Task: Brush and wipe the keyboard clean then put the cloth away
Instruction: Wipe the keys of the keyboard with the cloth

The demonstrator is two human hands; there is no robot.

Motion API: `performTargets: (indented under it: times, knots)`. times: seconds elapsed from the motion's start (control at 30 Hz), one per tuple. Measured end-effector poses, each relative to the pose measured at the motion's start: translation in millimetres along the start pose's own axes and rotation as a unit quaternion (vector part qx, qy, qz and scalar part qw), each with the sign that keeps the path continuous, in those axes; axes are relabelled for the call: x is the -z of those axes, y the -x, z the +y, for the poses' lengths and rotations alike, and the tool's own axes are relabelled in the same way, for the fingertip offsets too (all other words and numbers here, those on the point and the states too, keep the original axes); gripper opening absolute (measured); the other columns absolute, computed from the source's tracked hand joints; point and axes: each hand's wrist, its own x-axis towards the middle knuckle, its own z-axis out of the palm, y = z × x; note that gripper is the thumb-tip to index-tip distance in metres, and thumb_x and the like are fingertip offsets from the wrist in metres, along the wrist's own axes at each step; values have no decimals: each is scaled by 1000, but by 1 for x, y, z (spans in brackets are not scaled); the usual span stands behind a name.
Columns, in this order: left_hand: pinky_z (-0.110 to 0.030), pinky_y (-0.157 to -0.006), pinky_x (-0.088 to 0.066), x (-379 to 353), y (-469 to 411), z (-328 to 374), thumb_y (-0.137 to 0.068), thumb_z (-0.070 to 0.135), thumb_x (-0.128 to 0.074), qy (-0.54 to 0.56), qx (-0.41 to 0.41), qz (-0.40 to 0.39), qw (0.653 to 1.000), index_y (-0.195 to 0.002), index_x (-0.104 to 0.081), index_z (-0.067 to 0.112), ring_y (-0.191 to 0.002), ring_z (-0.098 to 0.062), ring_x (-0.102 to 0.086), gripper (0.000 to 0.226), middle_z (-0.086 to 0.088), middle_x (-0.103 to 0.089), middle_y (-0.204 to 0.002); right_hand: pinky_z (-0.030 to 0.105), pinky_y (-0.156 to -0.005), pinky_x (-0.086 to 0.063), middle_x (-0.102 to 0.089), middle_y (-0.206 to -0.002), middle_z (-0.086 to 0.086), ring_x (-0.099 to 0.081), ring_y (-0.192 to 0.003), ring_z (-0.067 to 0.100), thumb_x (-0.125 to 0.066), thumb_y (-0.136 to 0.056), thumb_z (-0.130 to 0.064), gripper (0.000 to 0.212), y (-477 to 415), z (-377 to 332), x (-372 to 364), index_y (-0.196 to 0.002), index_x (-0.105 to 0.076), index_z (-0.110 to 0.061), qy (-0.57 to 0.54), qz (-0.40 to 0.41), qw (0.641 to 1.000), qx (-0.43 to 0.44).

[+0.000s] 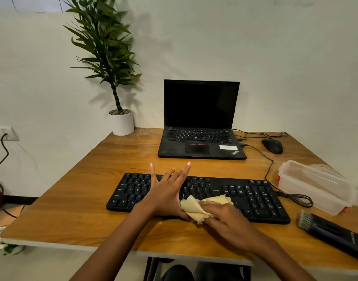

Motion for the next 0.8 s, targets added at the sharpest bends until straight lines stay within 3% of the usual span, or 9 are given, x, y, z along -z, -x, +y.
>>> performTargets:
  times: [0.07,0.13,0.2,0.3,0.43,0.57,0.63,0.7,0.8]
  knots:
    - [-62,-92,35,-4,4,-2,-53,90,-48,-2,4,14,1000,-132,41,33,-146,-18,3,132,4,-5,-159,33,-81,-45,-67,-103,0,-60,-91,14,-46,-90,-30,26,10,-2,16,-108,-65,-23,-94,-24,995,-33]
    - [-60,-91,38,-6,10,-7,-44,98,-33,9,7,19,1000,-131,40,36,-145,-15,6,129,9,0,-158,19,-75,-47,-65,-97,-7,-60,-88,6,-47,-95,-16,20,17,-5,32,-97,-62,-30,-171,-28,983,-65]
    - [-57,-87,42,-6,20,-21,-34,103,-19,31,17,17,999,-131,38,38,-142,-13,15,130,16,15,-152,9,-63,-44,-59,-94,-13,-55,-82,0,-45,-95,-11,23,14,-3,47,-98,-58,-30,-214,62,970,-100]
    - [-55,-85,42,-5,39,-55,-26,105,-16,40,60,0,997,-130,37,39,-141,-15,19,134,14,22,-150,19,-58,-39,-62,-89,-6,-53,-75,3,-46,-95,-13,23,-3,6,67,-112,-61,-17,-228,259,929,-133]
    - [-59,-108,14,-10,57,-87,-24,105,-28,112,124,-22,986,-133,29,40,-145,-21,11,139,5,8,-158,24,-56,-38,-59,-86,3,-49,-66,7,-47,-95,-14,27,-43,19,64,-116,-61,-4,-139,364,904,-177]
    - [-53,-116,-10,-15,58,-86,-25,103,-35,156,128,11,979,-136,18,46,-146,-22,6,135,8,6,-158,28,-54,-42,-58,-83,4,-52,-69,16,-43,-97,-21,28,-80,20,14,-111,-59,-2,-32,284,922,-263]
    - [-51,-114,-22,-17,58,-85,-28,103,-37,161,120,38,979,-137,11,49,-146,-19,-1,131,10,1,-158,33,-78,-50,-64,-98,5,-58,-86,19,-43,-97,-19,28,-90,9,-11,-116,-57,-4,48,267,928,-254]
    - [-47,-112,-28,-18,59,-85,-29,102,-37,159,114,49,980,-138,9,49,-144,-15,-7,129,11,-3,-158,36,-106,-37,-57,-127,11,-52,-118,24,-43,-97,-16,31,-96,-7,-29,-125,-53,-5,97,268,930,-233]
    - [-47,-111,-29,-17,58,-85,-27,102,-36,159,114,50,979,-138,8,49,-143,-14,-10,130,11,-3,-157,35,-111,-31,-42,-144,12,-38,-133,24,-40,-99,-17,36,-97,-27,-43,-133,-44,-8,118,233,944,-200]
